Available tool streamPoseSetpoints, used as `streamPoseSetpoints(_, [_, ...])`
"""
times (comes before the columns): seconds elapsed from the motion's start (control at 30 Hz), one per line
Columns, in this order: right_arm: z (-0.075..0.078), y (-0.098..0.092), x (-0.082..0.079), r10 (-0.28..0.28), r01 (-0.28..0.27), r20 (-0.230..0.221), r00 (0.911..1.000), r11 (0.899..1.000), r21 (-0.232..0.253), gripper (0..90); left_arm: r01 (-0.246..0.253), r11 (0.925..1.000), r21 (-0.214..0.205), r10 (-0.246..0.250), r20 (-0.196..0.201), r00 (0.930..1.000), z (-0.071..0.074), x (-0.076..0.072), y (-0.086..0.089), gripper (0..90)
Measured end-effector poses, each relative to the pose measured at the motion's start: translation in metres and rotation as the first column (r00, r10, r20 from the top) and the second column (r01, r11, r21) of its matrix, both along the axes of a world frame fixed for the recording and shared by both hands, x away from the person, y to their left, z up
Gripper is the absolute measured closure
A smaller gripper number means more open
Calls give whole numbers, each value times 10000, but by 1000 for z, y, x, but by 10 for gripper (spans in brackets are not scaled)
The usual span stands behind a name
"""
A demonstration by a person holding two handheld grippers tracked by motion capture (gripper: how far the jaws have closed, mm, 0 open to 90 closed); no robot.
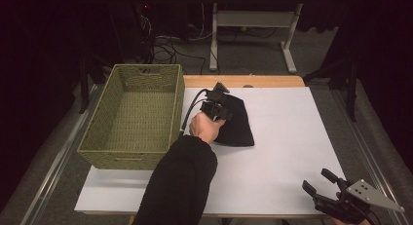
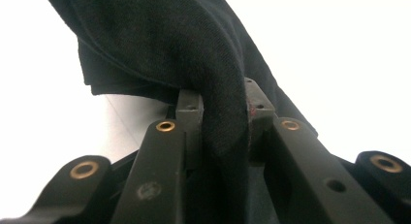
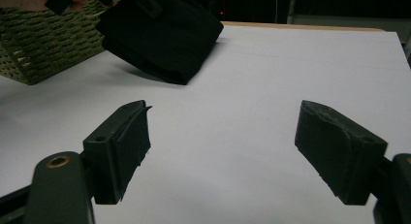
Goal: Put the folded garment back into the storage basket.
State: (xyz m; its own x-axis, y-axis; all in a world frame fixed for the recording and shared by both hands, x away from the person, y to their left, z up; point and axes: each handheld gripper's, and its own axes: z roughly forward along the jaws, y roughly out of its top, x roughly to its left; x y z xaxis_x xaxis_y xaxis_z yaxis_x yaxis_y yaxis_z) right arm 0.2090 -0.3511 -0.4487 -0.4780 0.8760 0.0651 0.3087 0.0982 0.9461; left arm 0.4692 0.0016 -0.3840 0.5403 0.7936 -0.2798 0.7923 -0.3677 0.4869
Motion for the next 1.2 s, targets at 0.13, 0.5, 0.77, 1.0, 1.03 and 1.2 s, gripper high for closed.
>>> streamPoseSetpoints(0.13, [0,0,0,10,-10,7,10000,10000,-19,207,142,9999,-89,-140,176,9997,8,-4,5,720])
streamPoseSetpoints(0.5, [0,0,0,29,-28,43,10000,10000,-59,207,615,9981,-32,-613,419,9972,26,-15,13,720])
streamPoseSetpoints(0.77, [1,0,1,-110,111,91,9999,9999,-116,208,763,9968,234,-779,779,9939,36,-24,26,720])
streamPoseSetpoints(1.0, [1,3,3,-107,109,122,9999,9997,-216,208,772,9970,-18,-767,893,9930,45,-31,40,720])
streamPoseSetpoints(1.03, [1,3,3,-107,109,122,9999,9997,-216,208,772,9970,-18,-767,893,9930,45,-31,40,720])
streamPoseSetpoints(1.2, [1,3,2,-124,126,115,9999,9997,-224,207,849,9963,-109,-834,965,9918,47,-37,45,720])
